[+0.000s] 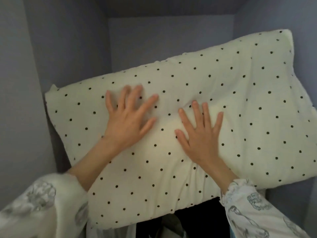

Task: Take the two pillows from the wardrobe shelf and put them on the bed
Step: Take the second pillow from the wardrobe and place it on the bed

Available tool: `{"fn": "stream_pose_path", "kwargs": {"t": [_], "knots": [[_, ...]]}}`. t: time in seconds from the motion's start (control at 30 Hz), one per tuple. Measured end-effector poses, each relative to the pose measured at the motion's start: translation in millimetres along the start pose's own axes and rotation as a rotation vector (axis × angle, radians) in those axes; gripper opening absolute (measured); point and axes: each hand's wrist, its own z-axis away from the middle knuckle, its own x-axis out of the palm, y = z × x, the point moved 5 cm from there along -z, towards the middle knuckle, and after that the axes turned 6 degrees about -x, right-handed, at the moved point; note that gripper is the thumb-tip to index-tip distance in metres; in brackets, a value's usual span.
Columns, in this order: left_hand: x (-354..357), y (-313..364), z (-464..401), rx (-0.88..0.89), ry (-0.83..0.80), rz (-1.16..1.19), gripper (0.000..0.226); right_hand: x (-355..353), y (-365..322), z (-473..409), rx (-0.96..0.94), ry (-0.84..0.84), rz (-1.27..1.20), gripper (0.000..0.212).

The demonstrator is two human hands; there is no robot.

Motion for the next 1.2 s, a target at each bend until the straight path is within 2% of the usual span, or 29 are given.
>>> {"fn": "stream_pose_path", "kwargs": {"t": [0.13, 0.2, 0.37, 0.43, 0.57, 0.67, 0.77, 0.83, 0.93, 1.0, 1.1, 1.2], "knots": [[-2.3, 0.2, -53.4, -0.029, -0.069, 0.036, 0.088, 0.7, -1.9, 18.9, -0.075, 0.04, 0.021, 0.058], [0.7, -3.9, -57.1, -0.051, -0.073, 0.068, 0.093, -0.1, -1.0, 17.5, -0.071, 0.024, -0.008, 0.058], [12.8, -21.4, -34.4, -0.195, -0.115, 0.124, 0.089, 0.5, 3.8, -8.3, 0.244, -0.067, -0.216, 0.076], [19.0, -25.8, -17.3, -0.229, -0.1, 0.132, 0.086, 5.3, 0.8, -13.6, 0.262, -0.115, -0.192, 0.079], [33.9, -28.9, 13.8, -0.368, -0.08, 0.132, 0.081, 14.8, -2.7, -24.7, 0.102, -0.233, -0.123, 0.085], [39.3, -26.5, 41.6, -0.521, -0.093, 0.182, 0.079, 20.1, -4.5, -39.3, -0.042, -0.336, -0.174, 0.087], [42.9, -19.8, 77.6, -0.69, -0.165, 0.244, 0.079, 24.4, -10.3, -55.7, -0.255, -0.459, -0.233, 0.088], [42.8, -13.7, 96.5, -0.729, -0.255, 0.293, 0.079, 25.4, -14.5, -63.2, -0.388, -0.533, -0.264, 0.088], [33.7, -11.8, 104.1, -0.697, -0.32, 0.314, 0.081, 24.1, -18.0, -66.3, -0.463, -0.562, -0.342, 0.086], [23.9, -8.7, 93.7, -0.597, -0.268, 0.303, 0.075, 22.8, -16.3, -65.2, -0.441, -0.541, -0.399, 0.081], [22.0, 3.2, 66.0, -0.415, -0.228, 0.274, 0.065, 20.1, -7.8, -62.2, -0.375, -0.483, -0.497, 0.063], [34.2, 12.8, 37.7, -0.353, -0.246, 0.22, 0.065, 14.9, -2.8, -62.1, -0.349, -0.399, -0.558, 0.05]]}}
